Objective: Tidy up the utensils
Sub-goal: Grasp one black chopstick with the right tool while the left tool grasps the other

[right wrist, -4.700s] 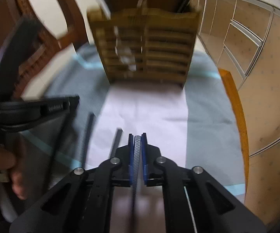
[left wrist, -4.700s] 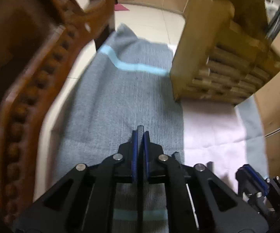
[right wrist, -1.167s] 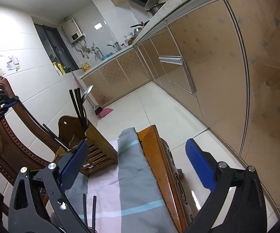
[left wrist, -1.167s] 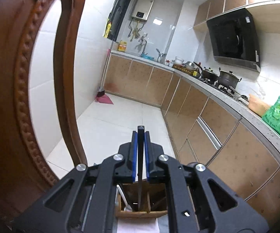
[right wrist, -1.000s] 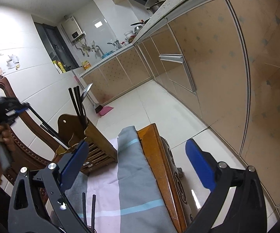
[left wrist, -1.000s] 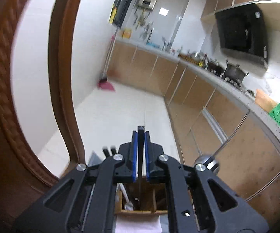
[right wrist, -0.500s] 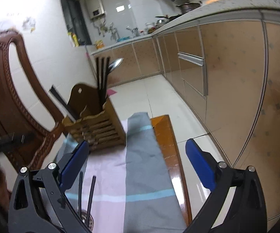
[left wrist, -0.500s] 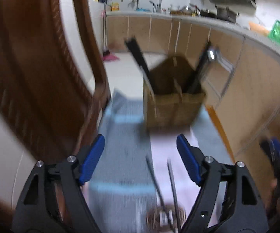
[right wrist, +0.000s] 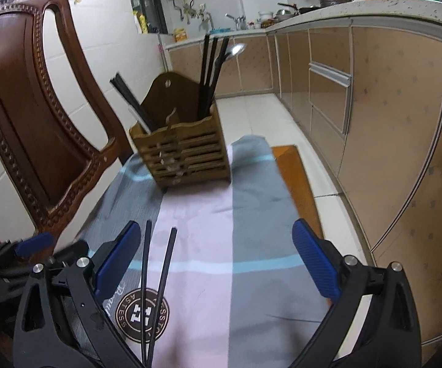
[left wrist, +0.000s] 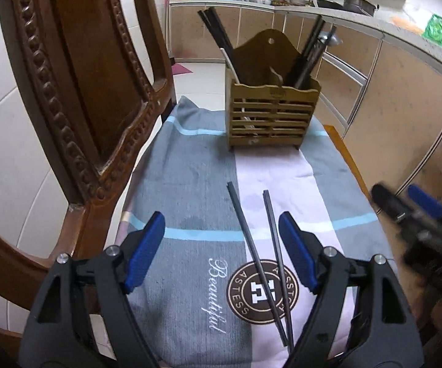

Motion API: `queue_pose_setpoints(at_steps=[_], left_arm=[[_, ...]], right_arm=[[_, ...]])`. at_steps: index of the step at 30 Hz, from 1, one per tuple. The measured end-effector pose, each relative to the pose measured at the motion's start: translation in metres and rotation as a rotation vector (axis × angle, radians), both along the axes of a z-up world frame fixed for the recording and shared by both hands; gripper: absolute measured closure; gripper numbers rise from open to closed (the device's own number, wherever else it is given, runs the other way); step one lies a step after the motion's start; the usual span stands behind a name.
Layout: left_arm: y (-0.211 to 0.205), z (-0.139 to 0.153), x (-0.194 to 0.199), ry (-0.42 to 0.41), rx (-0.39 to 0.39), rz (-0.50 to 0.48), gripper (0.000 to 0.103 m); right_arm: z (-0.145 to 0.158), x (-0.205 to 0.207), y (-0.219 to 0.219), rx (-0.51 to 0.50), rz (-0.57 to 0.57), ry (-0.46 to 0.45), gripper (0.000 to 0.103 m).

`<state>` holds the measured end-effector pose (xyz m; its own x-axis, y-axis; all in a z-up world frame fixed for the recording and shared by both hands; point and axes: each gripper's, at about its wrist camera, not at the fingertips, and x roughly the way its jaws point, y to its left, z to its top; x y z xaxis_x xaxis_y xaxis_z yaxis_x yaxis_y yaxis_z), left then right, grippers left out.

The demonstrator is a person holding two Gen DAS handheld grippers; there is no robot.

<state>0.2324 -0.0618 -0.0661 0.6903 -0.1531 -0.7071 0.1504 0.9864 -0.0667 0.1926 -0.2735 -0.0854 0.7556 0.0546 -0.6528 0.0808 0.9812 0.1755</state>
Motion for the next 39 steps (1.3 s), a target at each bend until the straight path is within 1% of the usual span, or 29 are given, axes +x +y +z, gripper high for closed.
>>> queue_pose_setpoints(at_steps=[1, 3, 5, 7, 9, 11, 12, 16, 19, 20, 21, 22, 23, 26, 28, 29, 31, 34, 37, 39], left_arm=[[0.002, 0.002, 0.002, -0.004, 0.002, 0.002, 0.027], [0.006, 0.004, 0.006, -0.006, 0.001, 0.007, 0.027], [0.013, 0.003, 0.009, -0.002, -0.008, 0.017, 0.029], [0.017, 0.002, 0.014, 0.0, -0.013, 0.027, 0.03], [0.023, -0.001, 0.019, 0.007, -0.013, 0.042, 0.031], [0.028, -0.006, 0.025, 0.025, -0.022, 0.052, 0.032], [0.029, -0.007, 0.027, 0.031, -0.023, 0.052, 0.032], [0.034, -0.012, 0.033, 0.048, -0.024, 0.056, 0.032], [0.038, -0.015, 0.036, 0.06, -0.028, 0.065, 0.032], [0.038, -0.016, 0.037, 0.064, -0.03, 0.066, 0.032], [0.039, -0.017, 0.037, 0.068, -0.031, 0.068, 0.032], [0.039, -0.019, 0.038, 0.073, -0.03, 0.073, 0.032], [0.039, -0.021, 0.039, 0.078, -0.027, 0.076, 0.032], [0.035, -0.025, 0.042, 0.093, -0.022, 0.082, 0.032], [0.031, -0.028, 0.045, 0.105, -0.024, 0.079, 0.032], [0.027, -0.03, 0.047, 0.111, -0.024, 0.075, 0.034], [0.018, -0.035, 0.054, 0.138, -0.029, 0.052, 0.034], [0.004, -0.046, 0.072, 0.192, -0.032, 0.038, 0.034], [-0.01, -0.059, 0.089, 0.257, -0.044, 0.024, 0.039], [-0.021, -0.069, 0.103, 0.298, -0.036, 0.026, 0.041]], right_arm=[[-0.006, 0.005, 0.005, -0.01, 0.007, 0.019, 0.016], [-0.019, 0.018, 0.014, -0.016, 0.032, 0.072, 0.031], [-0.032, 0.036, 0.026, -0.017, 0.056, 0.13, 0.038], [-0.047, 0.058, 0.043, -0.045, 0.091, 0.187, 0.045], [-0.061, 0.074, 0.06, -0.07, 0.125, 0.237, 0.057], [-0.074, 0.086, 0.07, -0.076, 0.144, 0.278, 0.062], [-0.079, 0.09, 0.074, -0.076, 0.145, 0.291, 0.063], [-0.093, 0.104, 0.088, -0.076, 0.154, 0.327, 0.063], [-0.097, 0.111, 0.098, -0.112, 0.152, 0.328, 0.064], [-0.097, 0.113, 0.101, -0.13, 0.147, 0.329, 0.068], [-0.097, 0.115, 0.103, -0.151, 0.138, 0.333, 0.079], [-0.097, 0.116, 0.105, -0.174, 0.136, 0.337, 0.088], [-0.097, 0.117, 0.104, -0.161, 0.142, 0.343, 0.094], [-0.096, 0.116, 0.101, -0.146, 0.146, 0.35, 0.094], [-0.091, 0.116, 0.097, -0.116, 0.15, 0.333, 0.095], [-0.085, 0.113, 0.093, -0.105, 0.154, 0.318, 0.095], [-0.068, 0.106, 0.08, -0.057, 0.163, 0.283, 0.095], [-0.048, 0.099, 0.056, 0.0, 0.158, 0.239, 0.095], [-0.033, 0.092, 0.025, 0.057, 0.135, 0.212, 0.096], [-0.027, 0.09, 0.008, 0.089, 0.12, 0.2, 0.096]])
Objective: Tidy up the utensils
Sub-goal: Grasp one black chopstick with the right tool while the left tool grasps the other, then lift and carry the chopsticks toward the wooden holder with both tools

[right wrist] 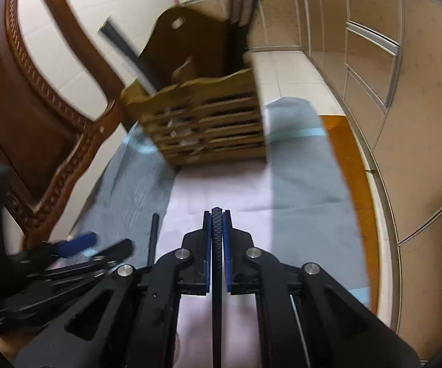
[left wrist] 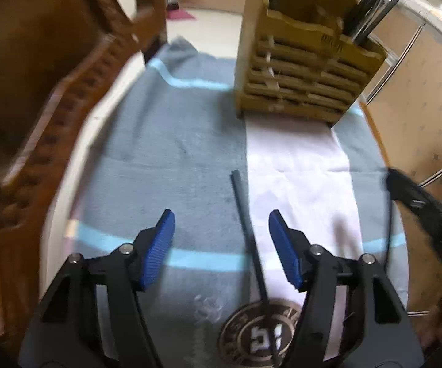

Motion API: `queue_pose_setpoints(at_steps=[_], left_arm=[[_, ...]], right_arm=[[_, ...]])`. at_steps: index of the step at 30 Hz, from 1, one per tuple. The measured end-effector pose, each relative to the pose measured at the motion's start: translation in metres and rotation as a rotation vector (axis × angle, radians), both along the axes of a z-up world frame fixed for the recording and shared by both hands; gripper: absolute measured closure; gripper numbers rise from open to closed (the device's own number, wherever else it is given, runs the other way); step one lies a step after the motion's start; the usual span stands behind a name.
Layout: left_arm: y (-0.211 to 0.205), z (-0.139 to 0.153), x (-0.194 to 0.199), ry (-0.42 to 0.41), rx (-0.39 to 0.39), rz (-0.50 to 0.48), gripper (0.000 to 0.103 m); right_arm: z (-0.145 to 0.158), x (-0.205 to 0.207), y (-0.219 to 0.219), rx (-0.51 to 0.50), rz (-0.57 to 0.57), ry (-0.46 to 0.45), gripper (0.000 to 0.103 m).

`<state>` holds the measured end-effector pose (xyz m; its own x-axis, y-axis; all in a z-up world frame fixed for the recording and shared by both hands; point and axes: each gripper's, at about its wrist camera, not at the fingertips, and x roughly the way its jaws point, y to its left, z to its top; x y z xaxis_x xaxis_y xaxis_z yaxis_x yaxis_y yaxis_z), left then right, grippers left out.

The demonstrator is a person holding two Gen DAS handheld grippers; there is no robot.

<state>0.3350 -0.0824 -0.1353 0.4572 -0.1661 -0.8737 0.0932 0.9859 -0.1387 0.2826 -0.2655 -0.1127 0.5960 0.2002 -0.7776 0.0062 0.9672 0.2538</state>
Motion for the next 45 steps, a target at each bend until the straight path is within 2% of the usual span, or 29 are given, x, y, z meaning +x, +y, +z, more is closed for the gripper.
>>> queue_pose_setpoints(at_steps=[4, 5, 7, 9, 10, 12, 16, 20, 24, 30, 33, 38, 41, 45], left_arm=[[-0.014, -0.012, 0.017, 0.033, 0.017, 0.014, 0.041], [-0.018, -0.015, 0.023, 0.05, 0.03, 0.014, 0.044], [-0.022, -0.024, 0.032, 0.092, 0.037, 0.023, 0.056], [-0.026, -0.024, 0.038, 0.082, 0.062, 0.036, 0.062], [-0.028, -0.025, 0.041, 0.084, 0.079, 0.037, 0.069], [-0.029, -0.026, 0.046, 0.094, 0.077, 0.036, 0.095], [-0.025, -0.024, 0.046, 0.098, 0.04, 0.013, 0.097], [-0.011, 0.006, 0.028, 0.043, -0.023, 0.006, 0.097], [0.011, 0.058, -0.009, -0.09, -0.071, -0.021, 0.097], [0.02, 0.134, -0.077, -0.288, -0.137, -0.043, 0.097], [0.023, 0.16, -0.104, -0.37, -0.15, -0.053, 0.096], [0.033, 0.172, -0.134, -0.438, -0.11, -0.07, 0.096], [0.041, 0.175, -0.137, -0.44, -0.135, -0.075, 0.097], [0.057, 0.191, -0.145, -0.498, -0.129, -0.057, 0.097]], right_arm=[[0.004, -0.006, -0.02, 0.034, -0.02, -0.005, 0.096], [0.004, -0.007, -0.022, 0.037, -0.018, -0.006, 0.096], [0.006, -0.011, -0.027, 0.042, -0.015, -0.01, 0.096], [0.006, -0.012, -0.028, 0.049, -0.012, -0.011, 0.096], [0.007, -0.014, -0.03, 0.053, -0.012, -0.013, 0.096], [0.011, -0.015, -0.032, 0.06, -0.008, -0.017, 0.096], [0.016, -0.017, -0.034, 0.076, -0.002, -0.027, 0.096], [0.028, -0.022, -0.034, 0.089, 0.006, -0.046, 0.096], [0.046, -0.031, -0.033, 0.1, 0.001, -0.075, 0.096], [0.079, -0.058, -0.027, 0.092, 0.001, -0.146, 0.096], [0.1, -0.08, -0.024, 0.075, 0.003, -0.202, 0.096], [0.133, -0.112, -0.021, 0.038, -0.011, -0.309, 0.096], [0.155, -0.13, -0.019, 0.008, -0.041, -0.373, 0.096], [0.175, -0.141, -0.013, -0.03, -0.077, -0.427, 0.096]])
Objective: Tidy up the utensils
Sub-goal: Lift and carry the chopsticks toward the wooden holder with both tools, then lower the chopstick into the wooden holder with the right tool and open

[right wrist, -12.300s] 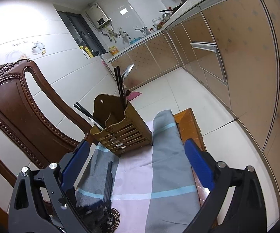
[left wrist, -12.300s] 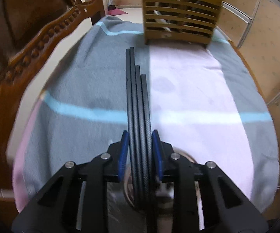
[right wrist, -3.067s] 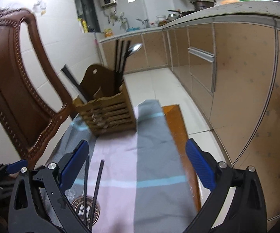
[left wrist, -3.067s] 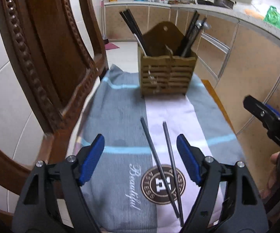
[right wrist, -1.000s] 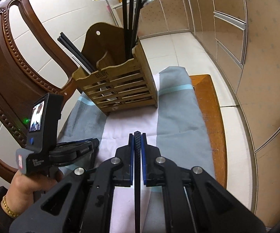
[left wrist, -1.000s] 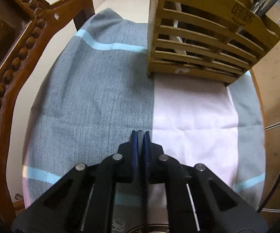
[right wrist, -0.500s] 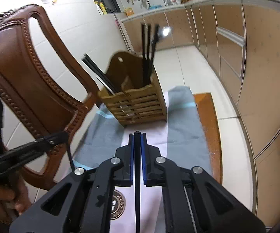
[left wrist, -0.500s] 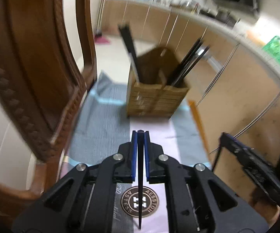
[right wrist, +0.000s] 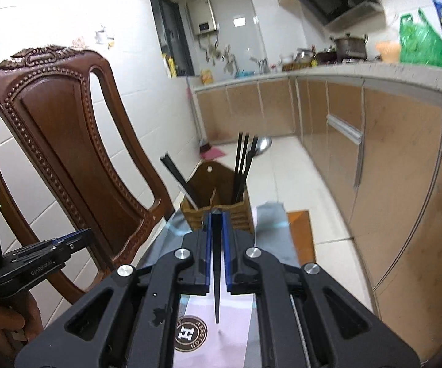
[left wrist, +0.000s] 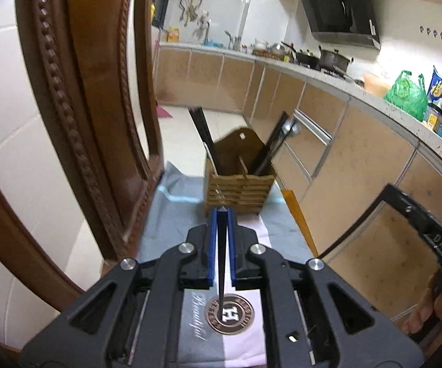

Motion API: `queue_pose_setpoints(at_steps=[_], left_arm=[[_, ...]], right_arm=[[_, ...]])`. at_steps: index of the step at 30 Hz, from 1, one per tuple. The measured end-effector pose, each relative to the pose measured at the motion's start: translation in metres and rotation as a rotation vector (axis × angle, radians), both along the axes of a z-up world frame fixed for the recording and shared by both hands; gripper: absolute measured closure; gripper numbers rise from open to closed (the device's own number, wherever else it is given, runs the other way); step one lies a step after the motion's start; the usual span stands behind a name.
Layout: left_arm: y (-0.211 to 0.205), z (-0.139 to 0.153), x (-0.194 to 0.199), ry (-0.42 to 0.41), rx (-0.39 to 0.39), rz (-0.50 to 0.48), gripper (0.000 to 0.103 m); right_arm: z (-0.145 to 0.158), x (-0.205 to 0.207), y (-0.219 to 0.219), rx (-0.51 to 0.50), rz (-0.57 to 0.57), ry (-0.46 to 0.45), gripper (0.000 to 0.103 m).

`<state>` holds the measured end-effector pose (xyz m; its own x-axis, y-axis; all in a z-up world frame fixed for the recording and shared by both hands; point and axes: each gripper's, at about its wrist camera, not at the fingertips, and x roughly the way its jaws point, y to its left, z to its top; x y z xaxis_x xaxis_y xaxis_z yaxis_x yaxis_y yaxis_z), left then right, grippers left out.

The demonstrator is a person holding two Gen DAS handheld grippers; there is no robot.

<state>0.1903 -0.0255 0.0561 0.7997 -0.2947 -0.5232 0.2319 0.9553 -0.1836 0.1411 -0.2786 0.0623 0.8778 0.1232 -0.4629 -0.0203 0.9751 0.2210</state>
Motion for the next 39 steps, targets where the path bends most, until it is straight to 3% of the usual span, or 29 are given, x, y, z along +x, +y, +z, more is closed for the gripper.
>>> queue_pose_setpoints(at_steps=[4, 12, 16, 20, 28, 32, 39], left_arm=[[0.013, 0.008, 0.001, -0.01, -0.038, 0.002, 0.097], [0.018, 0.005, 0.007, -0.004, -0.032, -0.009, 0.097], [0.021, 0.003, 0.01, -0.001, -0.037, -0.003, 0.097], [0.026, 0.005, 0.013, -0.004, -0.051, 0.003, 0.097], [0.038, 0.001, 0.023, 0.012, -0.078, 0.015, 0.097], [0.037, -0.002, 0.025, 0.017, -0.078, 0.01, 0.097], [0.039, -0.005, 0.032, 0.034, -0.092, 0.012, 0.097]], right_arm=[[0.012, -0.001, 0.006, -0.023, -0.022, -0.013, 0.096], [0.015, 0.004, 0.022, -0.104, -0.004, 0.03, 0.096], [0.012, 0.012, 0.022, -0.079, 0.005, 0.051, 0.096], [0.03, 0.034, 0.025, -0.087, 0.011, 0.029, 0.096], [0.089, 0.122, 0.024, -0.102, -0.037, -0.082, 0.096], [0.081, 0.174, 0.023, -0.131, -0.083, -0.077, 0.096], [0.02, 0.244, 0.015, -0.113, -0.108, 0.01, 0.096]])
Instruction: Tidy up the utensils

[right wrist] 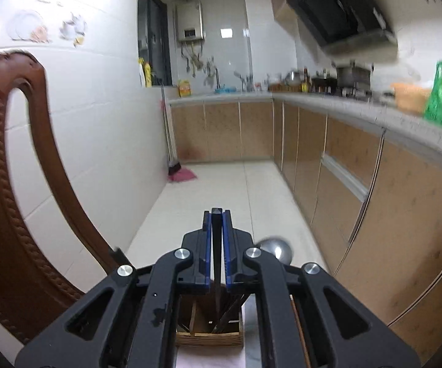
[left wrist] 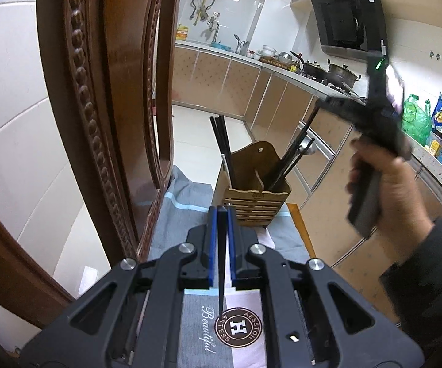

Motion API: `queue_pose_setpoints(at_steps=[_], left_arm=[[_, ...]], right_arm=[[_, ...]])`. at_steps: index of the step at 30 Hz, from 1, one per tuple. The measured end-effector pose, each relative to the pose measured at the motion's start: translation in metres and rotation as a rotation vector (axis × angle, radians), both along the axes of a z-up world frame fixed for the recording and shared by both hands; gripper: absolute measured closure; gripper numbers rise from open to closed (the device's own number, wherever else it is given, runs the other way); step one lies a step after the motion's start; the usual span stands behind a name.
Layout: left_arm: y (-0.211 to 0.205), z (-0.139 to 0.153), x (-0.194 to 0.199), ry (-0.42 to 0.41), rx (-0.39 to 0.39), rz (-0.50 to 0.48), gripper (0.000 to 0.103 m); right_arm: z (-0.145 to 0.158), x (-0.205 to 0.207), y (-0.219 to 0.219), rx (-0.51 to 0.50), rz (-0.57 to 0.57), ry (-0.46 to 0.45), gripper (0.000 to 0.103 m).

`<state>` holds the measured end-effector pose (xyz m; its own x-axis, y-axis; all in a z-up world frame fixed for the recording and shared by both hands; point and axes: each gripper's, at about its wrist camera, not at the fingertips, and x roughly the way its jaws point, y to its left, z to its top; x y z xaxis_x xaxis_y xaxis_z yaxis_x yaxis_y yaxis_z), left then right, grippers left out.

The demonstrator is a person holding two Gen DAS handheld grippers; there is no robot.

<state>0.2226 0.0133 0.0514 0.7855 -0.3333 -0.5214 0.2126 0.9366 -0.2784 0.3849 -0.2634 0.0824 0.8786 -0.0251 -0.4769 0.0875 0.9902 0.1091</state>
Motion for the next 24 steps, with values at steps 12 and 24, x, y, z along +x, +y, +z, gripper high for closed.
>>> queue_pose_setpoints(at_steps=[12, 24], left_arm=[[-0.005, -0.008, 0.005, 0.004, -0.01, 0.04, 0.097], [-0.036, 0.076, 0.053, -0.077, -0.012, 0.056, 0.097]], right_arm=[[-0.077, -0.15, -0.067, 0.261, -0.084, -0.105, 0.01], [-0.143, -0.187, -0.107, 0.37, -0.124, 0.031, 0.01]])
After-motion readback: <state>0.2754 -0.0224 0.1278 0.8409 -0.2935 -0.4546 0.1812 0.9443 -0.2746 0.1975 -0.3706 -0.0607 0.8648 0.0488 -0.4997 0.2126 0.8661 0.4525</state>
